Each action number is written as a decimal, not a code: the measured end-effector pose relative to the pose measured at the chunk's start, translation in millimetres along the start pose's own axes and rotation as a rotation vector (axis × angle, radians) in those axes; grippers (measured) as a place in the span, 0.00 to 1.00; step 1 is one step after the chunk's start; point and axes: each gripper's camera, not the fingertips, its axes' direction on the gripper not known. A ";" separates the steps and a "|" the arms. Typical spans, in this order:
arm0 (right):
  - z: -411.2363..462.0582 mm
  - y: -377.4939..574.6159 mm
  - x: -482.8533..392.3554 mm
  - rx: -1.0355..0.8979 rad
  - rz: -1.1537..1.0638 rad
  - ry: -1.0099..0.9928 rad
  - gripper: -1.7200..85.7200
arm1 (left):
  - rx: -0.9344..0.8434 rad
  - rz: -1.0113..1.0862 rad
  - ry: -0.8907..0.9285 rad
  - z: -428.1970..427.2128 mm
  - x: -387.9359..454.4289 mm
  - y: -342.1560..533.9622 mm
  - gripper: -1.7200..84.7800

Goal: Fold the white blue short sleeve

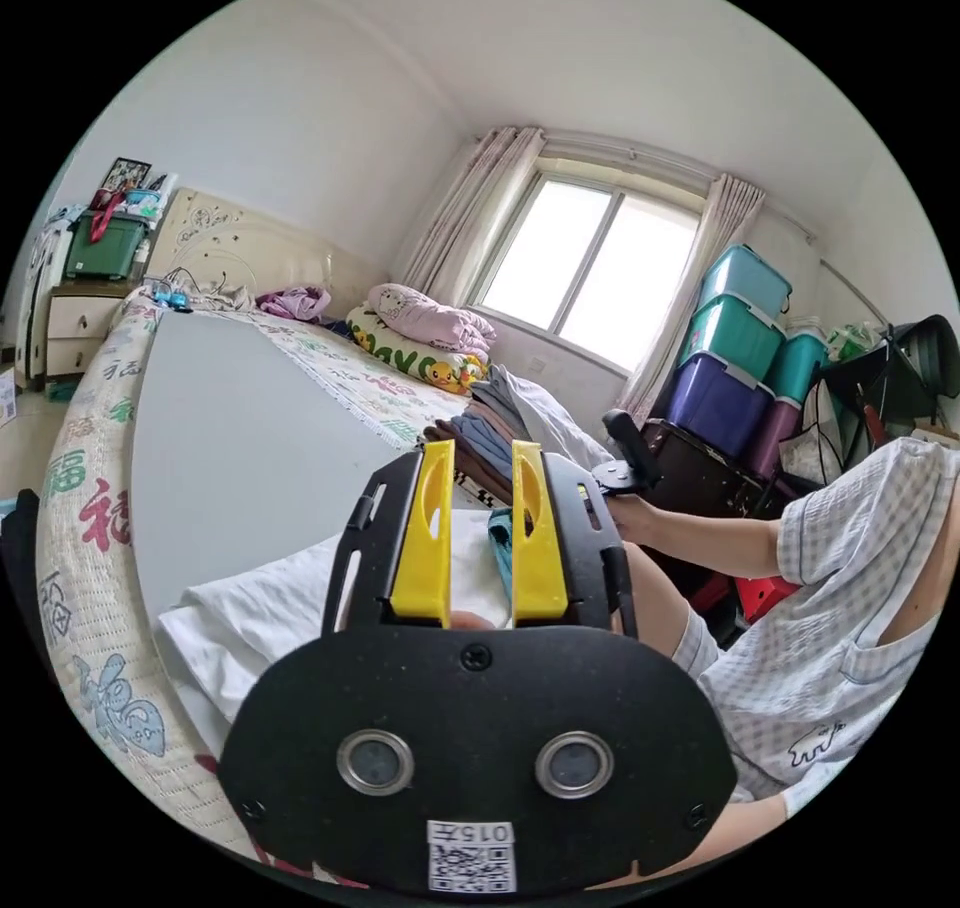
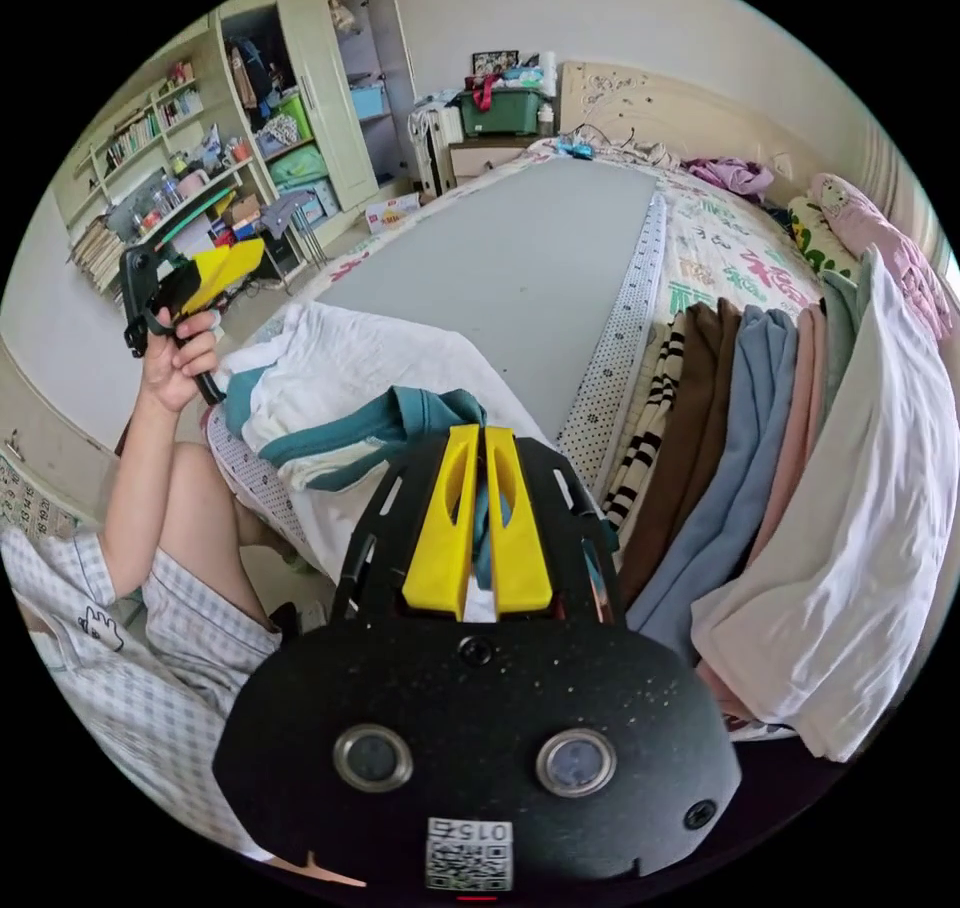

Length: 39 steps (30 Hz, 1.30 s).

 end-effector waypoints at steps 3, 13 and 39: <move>-42.5 13.5 2.8 0.149 0.045 0.035 0.02 | -0.112 0.044 0.008 3.8 11.8 1.5 0.11; -69.4 41.7 16.1 0.319 0.222 0.048 0.02 | -0.687 0.431 0.048 123.8 103.2 62.0 0.12; -122.5 95.3 -84.7 0.315 0.130 0.027 0.02 | -0.811 0.464 -0.177 200.4 193.6 87.3 0.03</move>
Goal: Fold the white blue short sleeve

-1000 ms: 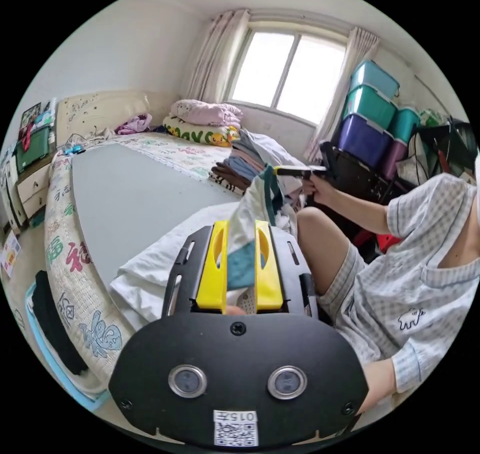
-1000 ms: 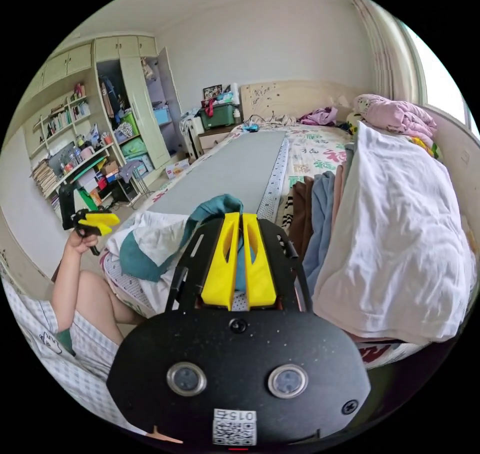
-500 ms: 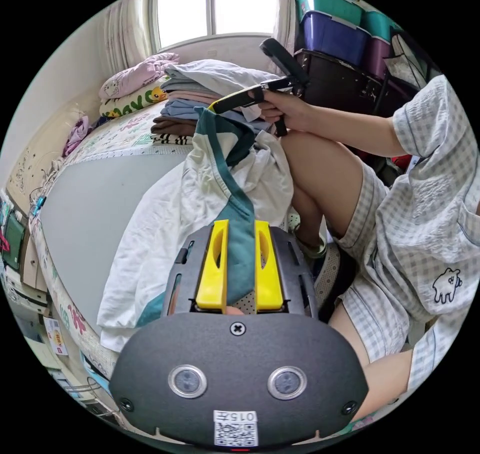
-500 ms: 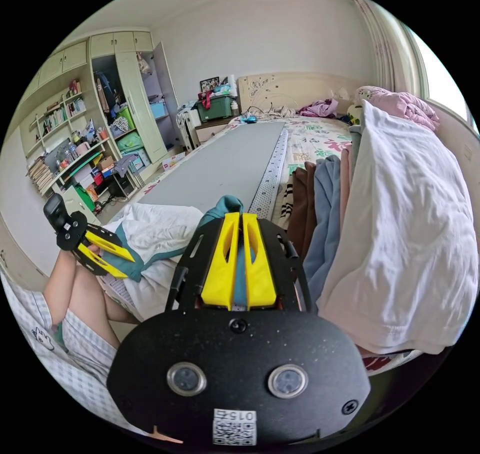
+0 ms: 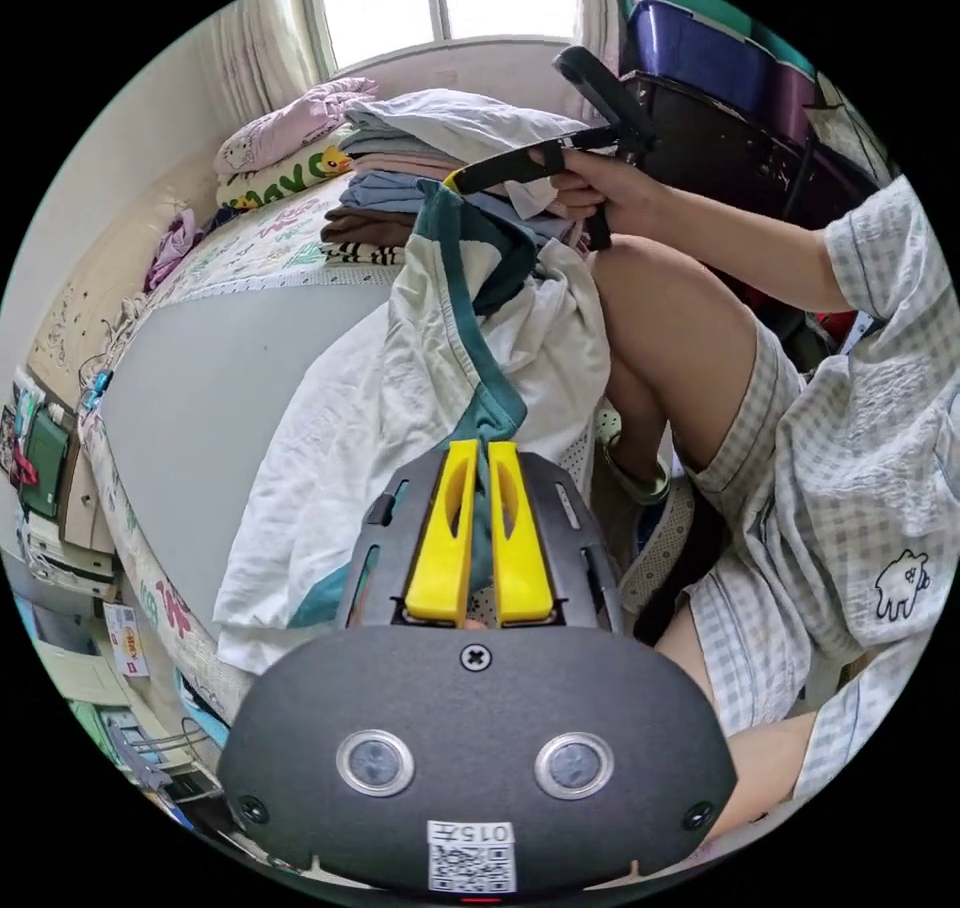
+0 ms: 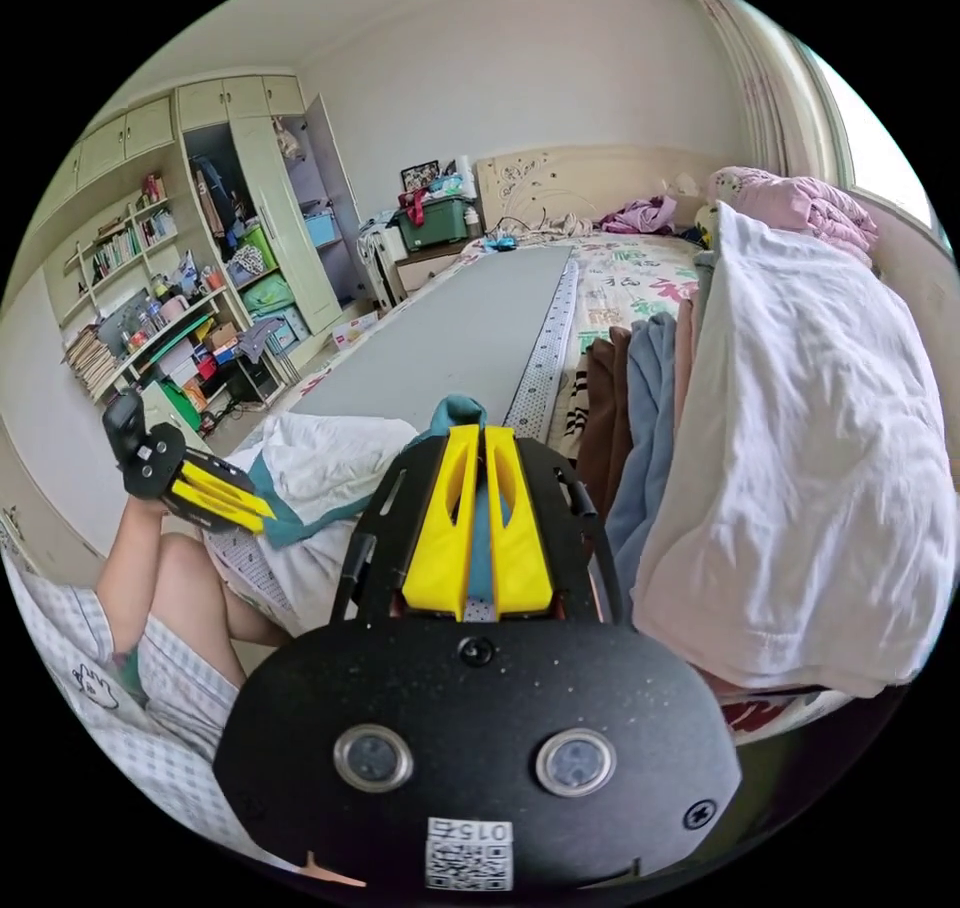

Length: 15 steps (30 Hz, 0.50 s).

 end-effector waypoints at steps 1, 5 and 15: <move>-11.5 0.7 -4.8 0.020 -0.021 -0.007 0.02 | 0.069 -0.083 -0.036 -27.6 -3.9 7.9 0.02; -97.1 1.5 -17.3 0.182 0.029 -0.094 0.02 | 0.432 -0.431 -0.155 -139.2 -8.6 60.4 0.02; -267.2 17.0 -115.1 0.794 0.012 -0.304 0.02 | 1.318 -0.629 -0.581 -361.1 154.6 128.0 0.01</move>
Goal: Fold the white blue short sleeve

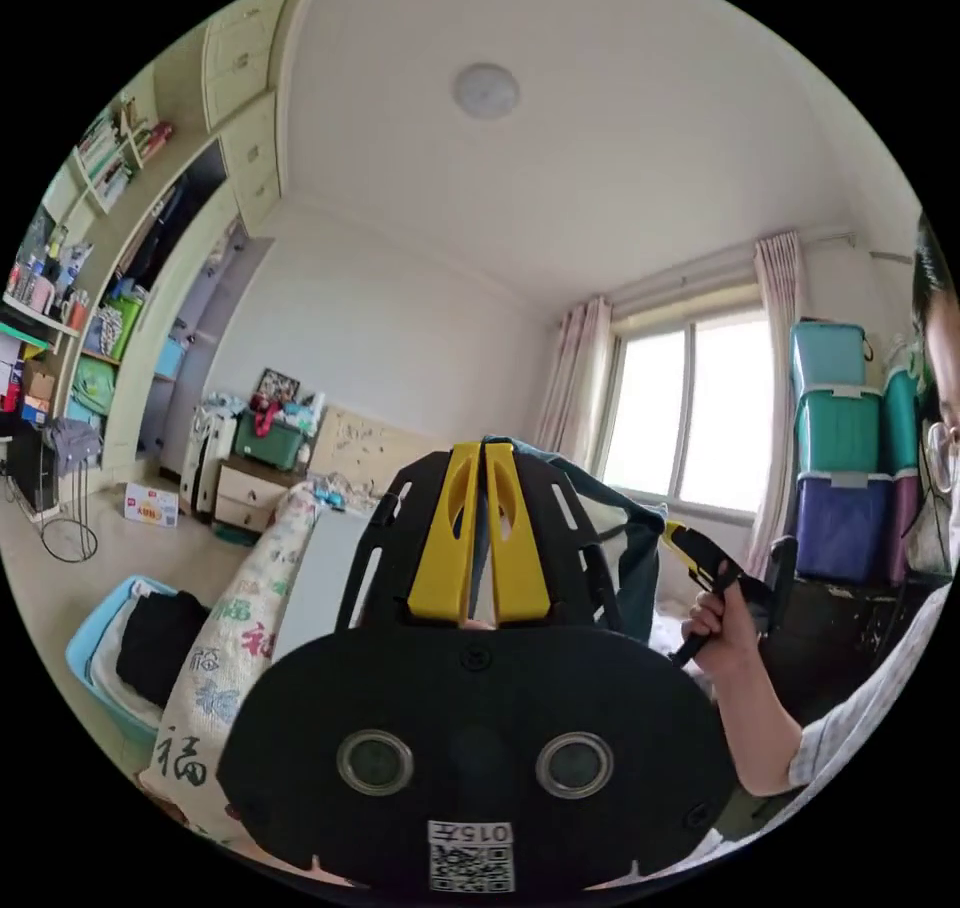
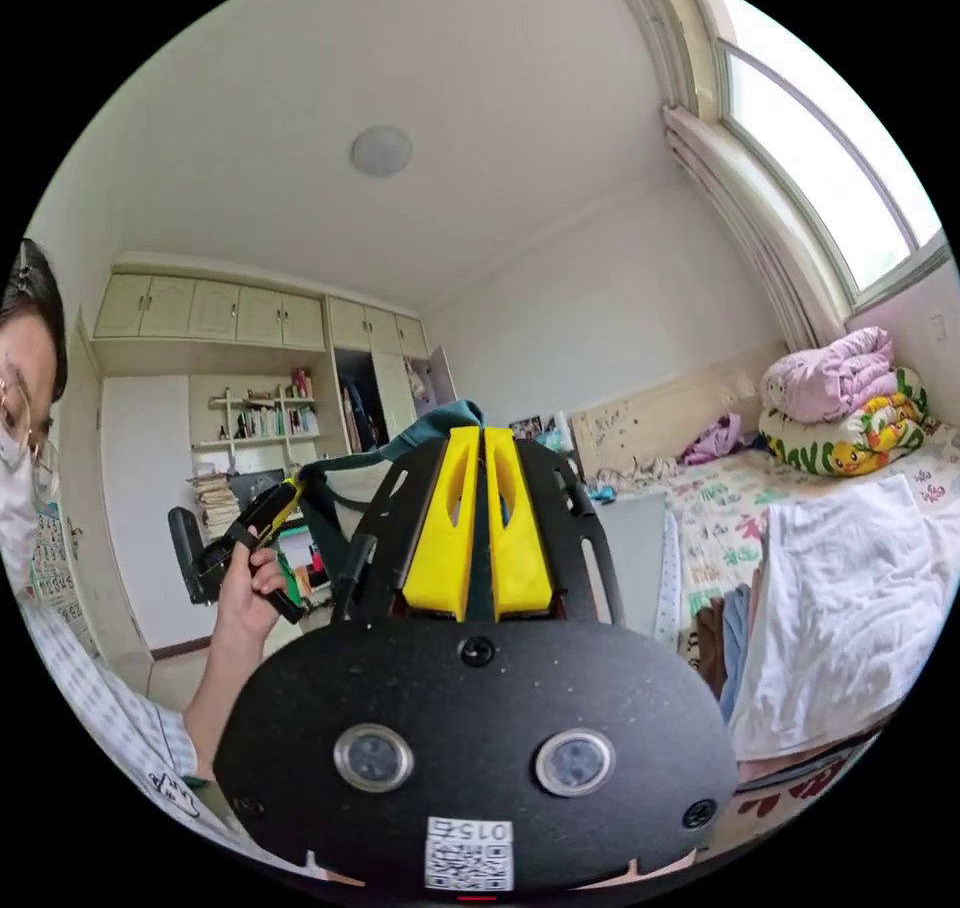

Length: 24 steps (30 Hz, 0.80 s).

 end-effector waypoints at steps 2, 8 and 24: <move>-22.8 -23.9 -35.0 0.124 -0.028 -0.029 0.02 | 0.128 0.021 -0.012 -28.6 19.1 -23.9 0.01; -63.8 -53.6 -102.5 0.429 -0.212 0.026 0.02 | 0.430 0.231 -0.064 -96.8 88.1 -91.4 0.01; 189.9 26.7 17.6 0.225 -0.415 0.274 0.02 | 0.259 0.346 -0.290 122.6 -47.1 -53.5 0.01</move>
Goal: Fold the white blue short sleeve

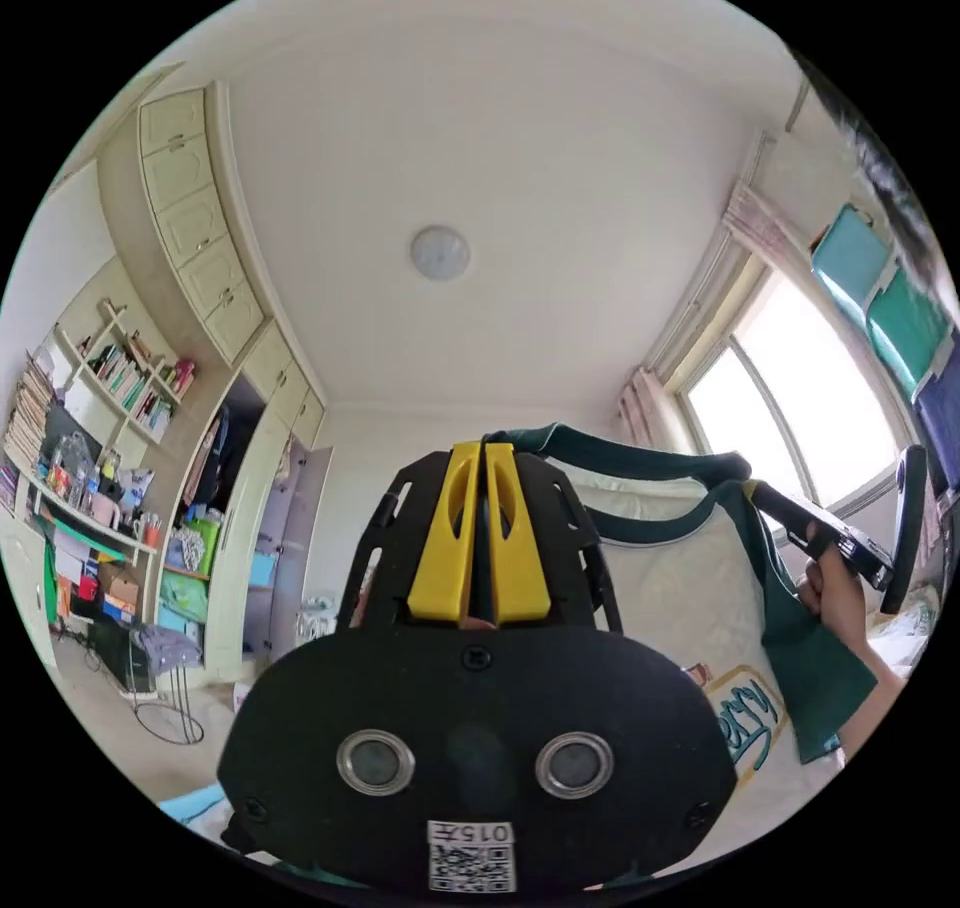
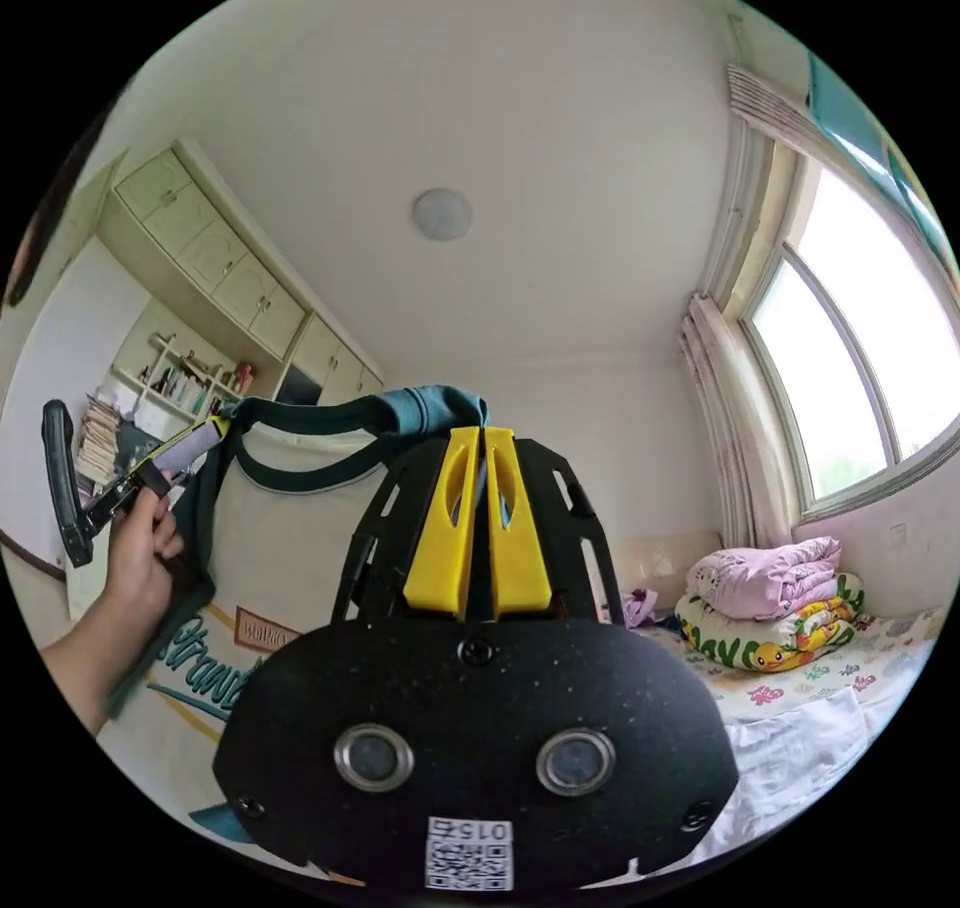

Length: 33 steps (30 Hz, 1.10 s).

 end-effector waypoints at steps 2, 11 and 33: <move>83.9 65.3 7.5 -0.163 -0.048 0.020 0.02 | -0.112 -0.008 -0.017 59.4 -14.6 57.3 0.01; 367.9 352.6 99.9 -1.040 0.163 -0.116 0.07 | -0.868 -0.114 0.019 305.6 -90.6 353.9 0.11; 328.0 570.1 44.8 -1.412 -0.208 -0.610 0.11 | -1.511 0.258 0.678 244.7 -16.5 522.6 0.12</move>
